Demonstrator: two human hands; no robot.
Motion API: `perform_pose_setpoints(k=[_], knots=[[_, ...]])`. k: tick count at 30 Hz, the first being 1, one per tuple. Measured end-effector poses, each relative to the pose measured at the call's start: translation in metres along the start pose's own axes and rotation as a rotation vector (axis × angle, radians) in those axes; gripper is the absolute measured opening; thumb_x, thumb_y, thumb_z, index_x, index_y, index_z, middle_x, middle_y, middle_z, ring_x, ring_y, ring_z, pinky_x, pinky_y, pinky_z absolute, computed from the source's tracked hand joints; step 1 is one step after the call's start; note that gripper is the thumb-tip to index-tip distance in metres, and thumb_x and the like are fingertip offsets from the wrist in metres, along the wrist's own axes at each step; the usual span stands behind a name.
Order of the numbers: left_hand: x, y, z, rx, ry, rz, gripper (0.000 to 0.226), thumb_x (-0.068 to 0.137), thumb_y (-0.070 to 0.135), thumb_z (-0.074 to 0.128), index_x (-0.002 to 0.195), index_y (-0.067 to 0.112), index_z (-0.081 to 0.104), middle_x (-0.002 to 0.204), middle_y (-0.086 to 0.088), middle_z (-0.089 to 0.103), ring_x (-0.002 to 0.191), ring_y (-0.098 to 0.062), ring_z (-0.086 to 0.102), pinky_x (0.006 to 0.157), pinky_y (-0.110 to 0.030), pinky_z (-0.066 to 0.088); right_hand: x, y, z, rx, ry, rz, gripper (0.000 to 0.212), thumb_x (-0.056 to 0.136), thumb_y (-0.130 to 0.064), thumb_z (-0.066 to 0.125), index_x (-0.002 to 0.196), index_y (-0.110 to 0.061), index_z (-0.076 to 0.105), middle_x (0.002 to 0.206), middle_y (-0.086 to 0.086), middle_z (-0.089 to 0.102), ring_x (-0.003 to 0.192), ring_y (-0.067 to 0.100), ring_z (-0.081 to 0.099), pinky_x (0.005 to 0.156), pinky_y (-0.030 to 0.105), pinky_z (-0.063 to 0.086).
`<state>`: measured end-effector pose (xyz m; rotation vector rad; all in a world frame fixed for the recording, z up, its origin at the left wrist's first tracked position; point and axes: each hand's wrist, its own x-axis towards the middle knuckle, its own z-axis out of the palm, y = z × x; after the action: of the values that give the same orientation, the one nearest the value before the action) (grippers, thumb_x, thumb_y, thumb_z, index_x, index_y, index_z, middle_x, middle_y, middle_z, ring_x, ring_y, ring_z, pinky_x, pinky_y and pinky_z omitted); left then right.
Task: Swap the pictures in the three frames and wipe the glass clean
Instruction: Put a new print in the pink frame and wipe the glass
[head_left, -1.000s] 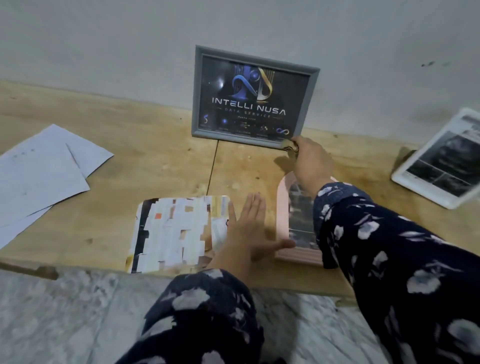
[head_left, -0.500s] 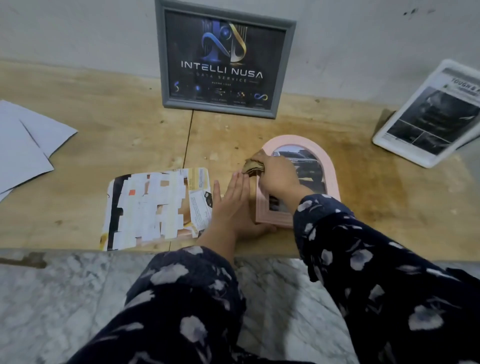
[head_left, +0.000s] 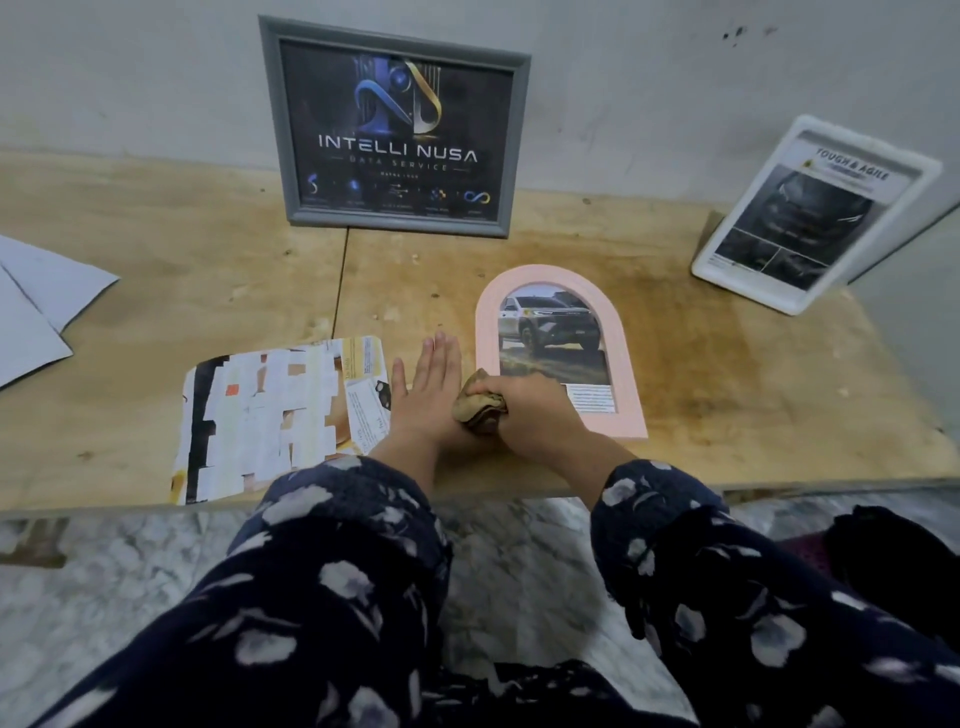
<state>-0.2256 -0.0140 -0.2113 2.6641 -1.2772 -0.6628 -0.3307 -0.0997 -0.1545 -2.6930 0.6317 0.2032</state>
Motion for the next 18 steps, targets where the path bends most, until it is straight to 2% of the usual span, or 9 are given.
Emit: perform_pose_setpoints(k=[3, 6, 8, 9, 12, 16, 18], knots=[[0.001, 0.001, -0.001, 0.032, -0.01, 0.023, 0.099, 0.087, 0.068, 0.043, 0.149, 0.028, -0.023, 0.156, -0.008, -0.031, 0.143, -0.022, -0.028, 0.113, -0.052, -0.017, -0.001, -0.001, -0.003, -0.003, -0.011, 0.003, 0.039, 0.087, -0.01, 0.052, 0.119, -0.028, 0.064, 0.112, 0.005, 0.069, 0.101, 0.03, 0.06, 0.083, 0.031, 0.044], [0.001, 0.001, 0.0, 0.048, -0.031, 0.026, 0.098, 0.085, 0.072, 0.043, 0.148, 0.034, -0.022, 0.155, -0.01, -0.031, 0.143, -0.024, -0.029, 0.113, -0.054, -0.016, 0.0, -0.005, -0.016, -0.037, -0.096, -0.003, 0.029, 0.089, -0.02, 0.056, 0.117, -0.025, 0.065, 0.111, 0.004, 0.069, 0.101, 0.027, 0.06, 0.081, 0.029, 0.043], [0.002, 0.001, -0.001, 0.053, -0.062, 0.03, 0.105, 0.08, 0.077, 0.045, 0.148, 0.034, -0.022, 0.155, -0.01, -0.032, 0.142, -0.026, -0.031, 0.112, -0.056, -0.016, 0.001, -0.005, -0.03, 0.046, -0.188, 0.019, 0.028, 0.088, -0.021, 0.06, 0.115, -0.017, 0.068, 0.112, 0.007, 0.069, 0.102, 0.027, 0.061, 0.084, 0.03, 0.045], [0.003, 0.001, -0.002, 0.055, -0.078, 0.029, 0.11, 0.077, 0.081, 0.045, 0.148, 0.034, -0.023, 0.154, -0.01, -0.034, 0.141, -0.027, -0.032, 0.111, -0.057, -0.016, 0.004, -0.002, -0.038, 0.161, -0.196, 0.067, 0.028, 0.087, -0.016, 0.061, 0.113, -0.013, 0.069, 0.112, 0.009, 0.069, 0.103, 0.027, 0.061, 0.088, 0.031, 0.047], [-0.001, 0.004, 0.0, 0.046, -0.039, 0.047, 0.12, 0.066, 0.092, 0.037, 0.148, 0.03, -0.025, 0.153, -0.006, -0.037, 0.141, -0.027, -0.032, 0.108, -0.064, -0.017, 0.02, 0.019, -0.062, 0.436, -0.03, 0.232, 0.035, 0.086, 0.004, 0.05, 0.114, -0.008, 0.068, 0.118, 0.01, 0.066, 0.115, 0.023, 0.057, 0.096, 0.025, 0.041], [-0.012, 0.022, 0.009, 0.046, 0.155, 0.113, 0.126, 0.057, 0.098, 0.016, 0.153, 0.02, -0.01, 0.16, -0.005, -0.021, 0.147, -0.023, -0.017, 0.108, -0.068, -0.011, 0.056, 0.048, -0.087, 0.475, 0.227, 0.243, 0.051, 0.084, 0.011, 0.042, 0.116, -0.019, 0.068, 0.12, 0.005, 0.066, 0.111, 0.019, 0.058, 0.083, 0.016, 0.045], [-0.012, 0.027, 0.013, 0.052, 0.169, 0.104, 0.127, 0.059, 0.097, 0.015, 0.154, 0.015, -0.006, 0.161, -0.005, -0.016, 0.148, -0.021, -0.014, 0.11, -0.068, -0.009, 0.079, 0.057, -0.092, 0.452, 0.292, 0.203, 0.049, 0.084, 0.008, 0.049, 0.119, -0.021, 0.067, 0.123, 0.002, 0.065, 0.115, 0.017, 0.056, 0.092, 0.017, 0.041]])
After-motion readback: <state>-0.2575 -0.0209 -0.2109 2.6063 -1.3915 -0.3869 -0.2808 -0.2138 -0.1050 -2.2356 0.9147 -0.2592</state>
